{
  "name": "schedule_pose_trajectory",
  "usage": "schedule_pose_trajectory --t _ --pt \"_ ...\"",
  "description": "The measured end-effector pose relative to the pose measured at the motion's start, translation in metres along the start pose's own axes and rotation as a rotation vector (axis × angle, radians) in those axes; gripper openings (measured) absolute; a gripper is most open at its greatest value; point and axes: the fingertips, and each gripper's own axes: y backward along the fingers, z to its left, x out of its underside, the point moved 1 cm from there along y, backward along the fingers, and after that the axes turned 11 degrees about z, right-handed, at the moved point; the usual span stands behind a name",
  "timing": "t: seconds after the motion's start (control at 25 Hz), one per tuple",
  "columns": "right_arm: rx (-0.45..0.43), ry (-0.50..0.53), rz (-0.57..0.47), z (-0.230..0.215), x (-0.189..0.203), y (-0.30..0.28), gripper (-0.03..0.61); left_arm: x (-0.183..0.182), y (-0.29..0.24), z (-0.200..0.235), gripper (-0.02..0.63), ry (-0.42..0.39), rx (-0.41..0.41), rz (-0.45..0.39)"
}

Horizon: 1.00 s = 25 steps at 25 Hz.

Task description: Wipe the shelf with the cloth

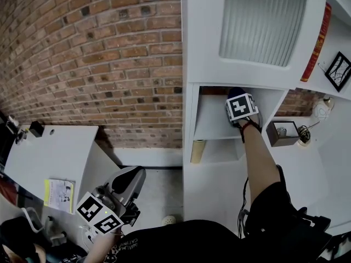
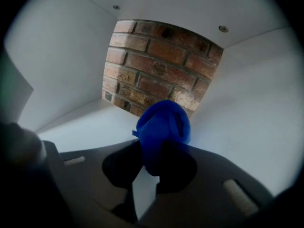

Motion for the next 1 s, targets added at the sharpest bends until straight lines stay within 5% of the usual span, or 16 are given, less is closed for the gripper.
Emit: schedule_pose_trajectory --t 0.08,0.2,0.36,0.6,0.76,1.0 --pt "-0.011 0.006 -0.064 0.006 -0.005 0.013 0.061 0.0 0.001 0.0 -0.002 -0.005 0.007 0.0" --pt "-0.141 0.053 -0.246 0.04 -0.024 0.042 0.06 -0.005 -0.007 -0.003 -0.002 -0.012 0.046 0.005" --pt "-0.233 0.253 -0.38 0.094 -0.038 0.078 0.061 -0.018 -0.033 -0.025 -0.002 -0.009 0.172 0.014" --pt "-0.235 0.468 -0.327 0.143 -0.035 0.075 0.063 -0.037 -0.06 -0.051 -0.002 -0.005 0.299 0.039" --pt "-0.218 0.579 -0.273 0.156 -0.029 0.063 0.063 -0.036 -0.059 -0.052 -0.002 -0.026 0.279 0.039" --pt "-0.234 0.583 -0.248 0.158 -0.03 0.051 0.063 -0.023 -0.052 -0.044 -0.002 -0.042 0.236 0.076"
